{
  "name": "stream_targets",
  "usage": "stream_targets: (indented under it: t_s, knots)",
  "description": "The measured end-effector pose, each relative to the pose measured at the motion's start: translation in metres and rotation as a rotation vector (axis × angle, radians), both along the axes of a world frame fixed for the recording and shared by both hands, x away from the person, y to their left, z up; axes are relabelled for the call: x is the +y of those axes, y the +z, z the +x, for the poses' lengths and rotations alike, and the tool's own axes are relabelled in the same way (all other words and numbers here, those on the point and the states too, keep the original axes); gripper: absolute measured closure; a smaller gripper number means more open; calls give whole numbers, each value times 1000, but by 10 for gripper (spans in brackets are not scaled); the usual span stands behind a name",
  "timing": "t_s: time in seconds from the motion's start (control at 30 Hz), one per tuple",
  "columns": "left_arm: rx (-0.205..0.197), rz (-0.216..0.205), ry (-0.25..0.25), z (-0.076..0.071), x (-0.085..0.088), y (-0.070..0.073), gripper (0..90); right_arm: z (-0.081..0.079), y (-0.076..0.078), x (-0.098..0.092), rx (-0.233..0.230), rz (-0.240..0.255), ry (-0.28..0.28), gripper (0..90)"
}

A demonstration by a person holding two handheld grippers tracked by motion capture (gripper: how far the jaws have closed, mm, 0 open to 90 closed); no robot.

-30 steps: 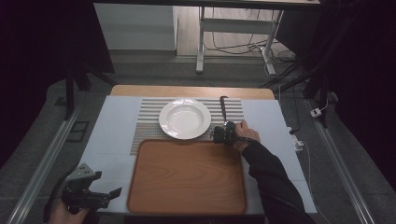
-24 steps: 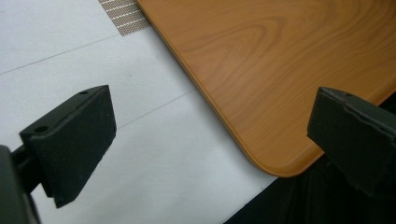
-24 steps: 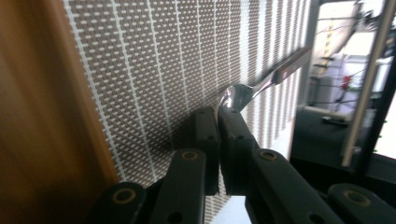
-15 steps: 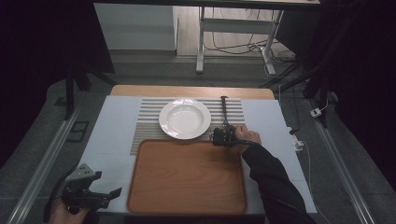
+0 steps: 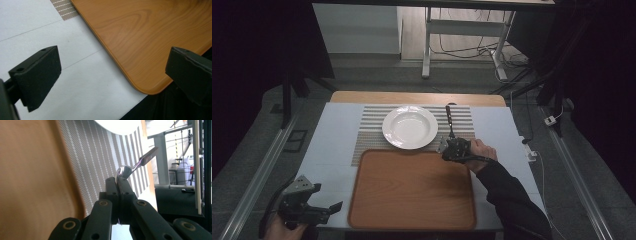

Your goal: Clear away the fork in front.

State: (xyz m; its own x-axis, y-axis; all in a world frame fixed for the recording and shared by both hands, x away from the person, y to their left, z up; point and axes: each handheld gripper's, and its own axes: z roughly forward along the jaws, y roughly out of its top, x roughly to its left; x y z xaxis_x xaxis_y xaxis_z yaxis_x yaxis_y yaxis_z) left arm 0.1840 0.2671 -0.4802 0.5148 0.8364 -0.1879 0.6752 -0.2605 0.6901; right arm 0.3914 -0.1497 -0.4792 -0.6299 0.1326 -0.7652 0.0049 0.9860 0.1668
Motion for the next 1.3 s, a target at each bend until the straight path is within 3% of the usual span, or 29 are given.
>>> stream_targets:
  t_s: [0.23,0.57,0.6,0.63,0.9,1.1,1.3]
  knots:
    - [-5,5,-4,-1,-1,0,0,-21,15,-7,42,100,21,897]
    - [-11,4,-8,-1,-1,1,0,-47,34,-27,178,337,11,897]
    - [-11,4,-8,-1,-1,1,0,-47,34,-27,178,337,11,897]
    - [-13,2,-8,-1,-1,1,0,-52,37,-31,200,391,9,897]
    - [-21,-9,-15,-2,0,2,0,-68,46,-50,298,551,26,897]
    - [-43,-20,-33,-3,-3,4,0,-81,52,-62,367,645,47,897]
    - [-55,-25,-67,0,-7,6,0,-93,54,-69,413,702,65,897]
